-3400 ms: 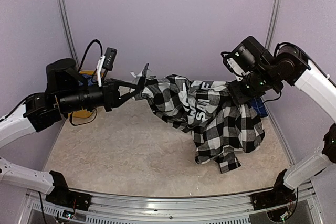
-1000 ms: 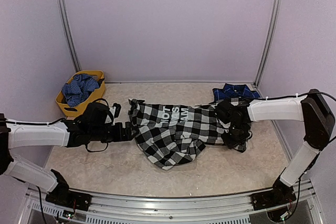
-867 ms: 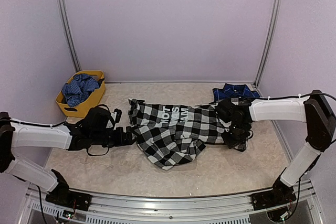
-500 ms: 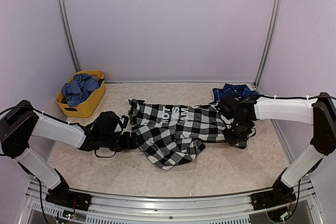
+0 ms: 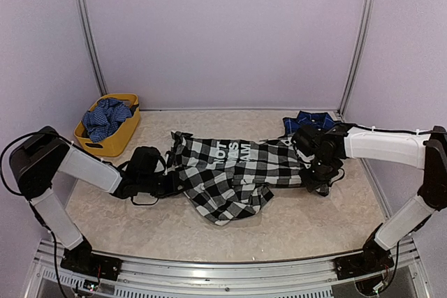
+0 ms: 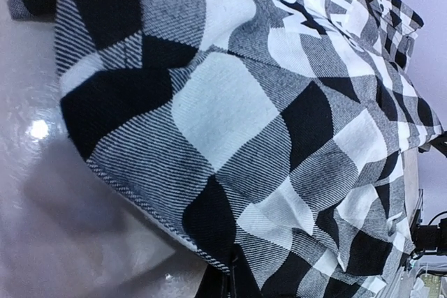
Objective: Fold and stack the long sleeve shirts
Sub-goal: Flatten out the crumpled shirt at the center of the board.
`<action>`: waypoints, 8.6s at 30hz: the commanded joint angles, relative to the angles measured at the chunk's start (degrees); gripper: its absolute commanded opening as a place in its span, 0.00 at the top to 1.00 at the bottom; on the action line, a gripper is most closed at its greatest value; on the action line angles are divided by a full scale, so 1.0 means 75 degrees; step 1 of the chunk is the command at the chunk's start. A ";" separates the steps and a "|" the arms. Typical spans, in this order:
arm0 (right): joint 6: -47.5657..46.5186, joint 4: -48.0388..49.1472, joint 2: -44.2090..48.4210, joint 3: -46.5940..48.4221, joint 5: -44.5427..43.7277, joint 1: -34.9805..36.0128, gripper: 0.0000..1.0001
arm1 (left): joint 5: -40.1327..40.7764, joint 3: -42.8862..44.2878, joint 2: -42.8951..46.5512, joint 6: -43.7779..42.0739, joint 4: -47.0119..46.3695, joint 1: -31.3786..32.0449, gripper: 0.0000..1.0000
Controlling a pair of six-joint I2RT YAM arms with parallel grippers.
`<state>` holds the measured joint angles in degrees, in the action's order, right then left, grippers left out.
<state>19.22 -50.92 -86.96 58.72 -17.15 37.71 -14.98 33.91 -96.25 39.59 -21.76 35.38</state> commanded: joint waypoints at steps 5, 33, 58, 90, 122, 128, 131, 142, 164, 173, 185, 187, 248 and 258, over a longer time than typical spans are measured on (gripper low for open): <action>0.0304 -0.0832 0.0997 0.0765 -0.0693 0.0050 1.00 | -0.0441 0.0495 0.3066 -0.0684 0.2148 -0.1325 1.00; -0.0882 -0.0197 0.2220 0.1977 -0.0665 0.0026 1.00 | -0.1175 0.2891 0.4823 -0.1075 0.3985 -0.2166 1.00; -0.1939 -0.1203 0.3093 0.6216 0.3108 0.0030 1.00 | -0.0817 0.6902 0.5703 -0.1140 0.6092 -0.1703 1.00; -0.0806 -0.0857 0.3927 0.6234 0.3640 0.0033 1.00 | -0.1599 0.8418 0.6039 -0.1159 0.7082 -0.2921 1.00; -0.3878 0.2997 -0.5859 0.7157 -0.1871 -0.2122 1.00 | 0.1334 0.6536 -0.2236 -0.1430 0.2764 -0.3074 1.00; -0.4202 0.3237 -0.6702 0.7979 -0.2732 -0.2120 1.00 | 0.1655 0.7128 -0.2742 -0.1474 0.2878 -0.3176 1.00; -0.4366 0.3238 -0.7066 0.8550 -0.3150 -0.2152 0.87 | 0.1682 0.7664 -0.3095 -0.1442 0.2878 -0.3271 0.93; -0.3654 0.3104 -0.5403 0.7119 -0.2995 -0.2193 0.27 | 0.1365 0.7797 -0.3003 -0.1499 0.3231 -0.3549 0.39; -0.1204 0.4424 0.0055 -0.0469 0.2174 -0.0684 0.06 | -0.0048 0.0660 0.1552 -0.0833 0.0438 -0.1101 0.13; -0.0182 0.5220 0.0368 -0.2162 0.4071 -0.0677 0.06 | -0.0554 0.0169 0.0582 -0.0398 -0.0646 -0.0845 0.10; 0.0224 0.4979 -0.0054 -0.2507 0.3509 -0.0737 0.05 | -0.0054 -0.0102 -0.0352 -0.0542 -0.0144 -0.1054 0.09; 0.0192 0.4816 -0.0136 -0.2460 0.3347 -0.0787 0.05 | 0.0045 -0.0319 -0.0313 -0.0545 -0.0042 -0.1134 0.09; 0.1338 0.3987 0.1318 -0.3320 0.3418 -0.0367 0.05 | 0.1599 -0.1777 0.3423 0.0332 0.2813 0.0559 0.09; 0.1254 0.4030 0.1407 -0.3421 0.3728 -0.0042 0.06 | 0.1196 -0.1392 0.4049 0.0180 0.2398 0.0645 0.09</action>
<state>28.62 -16.80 -77.21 33.45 10.26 35.88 -4.64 21.26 -67.81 41.95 -2.04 39.79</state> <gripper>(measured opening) 0.943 0.911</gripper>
